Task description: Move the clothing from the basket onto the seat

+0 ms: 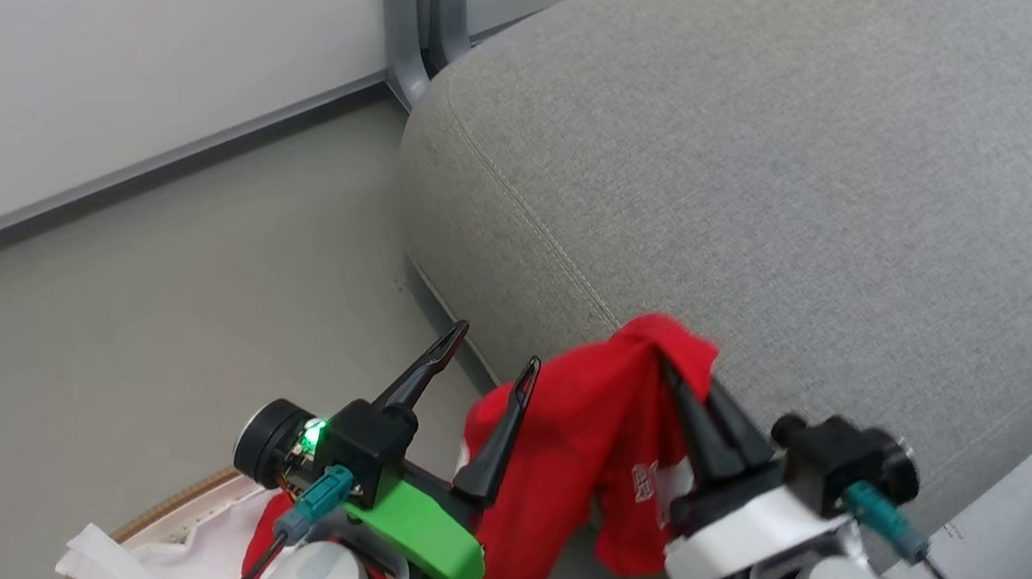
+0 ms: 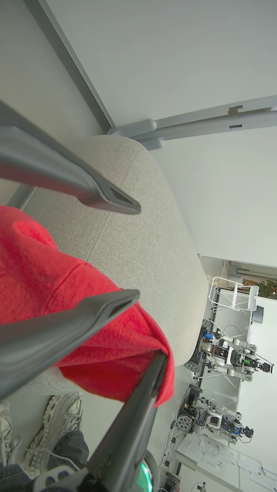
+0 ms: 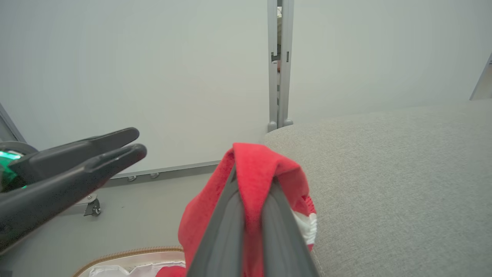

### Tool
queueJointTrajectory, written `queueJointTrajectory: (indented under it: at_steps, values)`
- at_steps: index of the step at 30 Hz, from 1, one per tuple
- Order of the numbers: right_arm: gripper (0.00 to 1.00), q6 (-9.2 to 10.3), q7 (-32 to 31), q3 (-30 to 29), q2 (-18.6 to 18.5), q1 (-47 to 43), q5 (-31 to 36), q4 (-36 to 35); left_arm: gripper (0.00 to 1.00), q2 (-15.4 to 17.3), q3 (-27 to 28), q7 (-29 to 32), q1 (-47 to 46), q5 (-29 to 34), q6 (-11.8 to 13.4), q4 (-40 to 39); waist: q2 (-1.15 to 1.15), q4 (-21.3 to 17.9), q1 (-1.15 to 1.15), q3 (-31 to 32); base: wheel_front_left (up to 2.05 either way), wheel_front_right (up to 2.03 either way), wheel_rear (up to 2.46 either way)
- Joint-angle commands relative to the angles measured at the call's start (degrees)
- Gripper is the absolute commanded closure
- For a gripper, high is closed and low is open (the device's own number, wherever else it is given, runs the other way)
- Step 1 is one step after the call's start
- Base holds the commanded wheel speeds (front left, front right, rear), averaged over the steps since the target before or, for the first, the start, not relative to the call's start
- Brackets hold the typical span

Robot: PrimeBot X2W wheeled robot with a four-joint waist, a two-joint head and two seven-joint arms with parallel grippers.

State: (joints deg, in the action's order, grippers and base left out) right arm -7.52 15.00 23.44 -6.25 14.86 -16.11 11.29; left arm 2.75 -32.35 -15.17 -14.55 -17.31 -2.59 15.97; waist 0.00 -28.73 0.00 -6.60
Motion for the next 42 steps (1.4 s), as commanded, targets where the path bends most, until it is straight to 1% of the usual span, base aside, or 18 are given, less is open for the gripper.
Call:
queueJointTrajectory:
  at_steps: [1,7,12,20,26,30,32,39,42]
  values:
    - [1.00,0.06,0.3,-0.6,-0.6,2.0,0.0,-0.6,0.00,0.3,0.0,0.0,-1.0,0.6,-0.5,0.2,0.00,-0.6,0.00,-2.4,0.00,0.00,0.00]
    - [1.00,0.06,0.3,-5.0,-5.2,11.0,1.0,-2.1,0.00,0.3,-0.4,0.0,-3.3,2.2,-1.1,1.5,0.00,1.4,0.00,-7.4,0.00,0.00,0.00]
    - [1.00,0.06,0.3,-9.1,-10.8,20.3,2.8,-1.8,0.00,0.3,-0.8,0.0,-5.9,4.0,-1.7,2.8,0.00,3.7,0.00,-12.3,0.00,0.00,0.00]
    - [1.00,0.07,0.3,-14.1,-18.9,34.4,4.7,1.9,0.00,0.3,-1.4,0.0,-9.8,6.1,-2.4,4.1,0.00,7.5,0.00,-19.6,0.00,0.00,0.00]
    - [1.00,0.07,0.2,-17.0,-22.4,42.7,5.9,5.6,0.00,0.2,-2.3,0.0,-12.7,7.4,-2.7,4.6,0.00,10.1,0.00,-24.6,0.00,0.00,0.00]
    - [1.00,0.07,0.3,-20.1,-23.0,45.5,5.8,9.2,0.00,0.3,-3.1,0.0,-14.5,7.8,-2.4,4.6,0.00,12.2,0.00,-27.7,0.00,0.00,0.00]
    - [1.00,0.07,0.3,-20.7,-23.1,45.7,6.2,10.9,0.00,0.3,-3.2,0.0,-15.4,7.6,-2.1,4.5,0.00,13.2,0.00,-29.3,0.00,0.00,0.00]
    - [1.00,0.07,0.3,-23.7,-22.2,41.7,8.8,17.8,0.00,0.2,-3.6,0.0,-17.5,8.4,-1.1,3.7,0.00,15.9,0.00,-33.2,0.00,0.00,0.00]
    - [1.00,0.07,0.3,-24.8,-20.9,39.2,9.5,20.3,0.00,0.2,-3.5,0.0,-17.6,8.5,-0.6,3.5,0.00,16.4,0.00,-34.0,0.00,0.00,0.00]
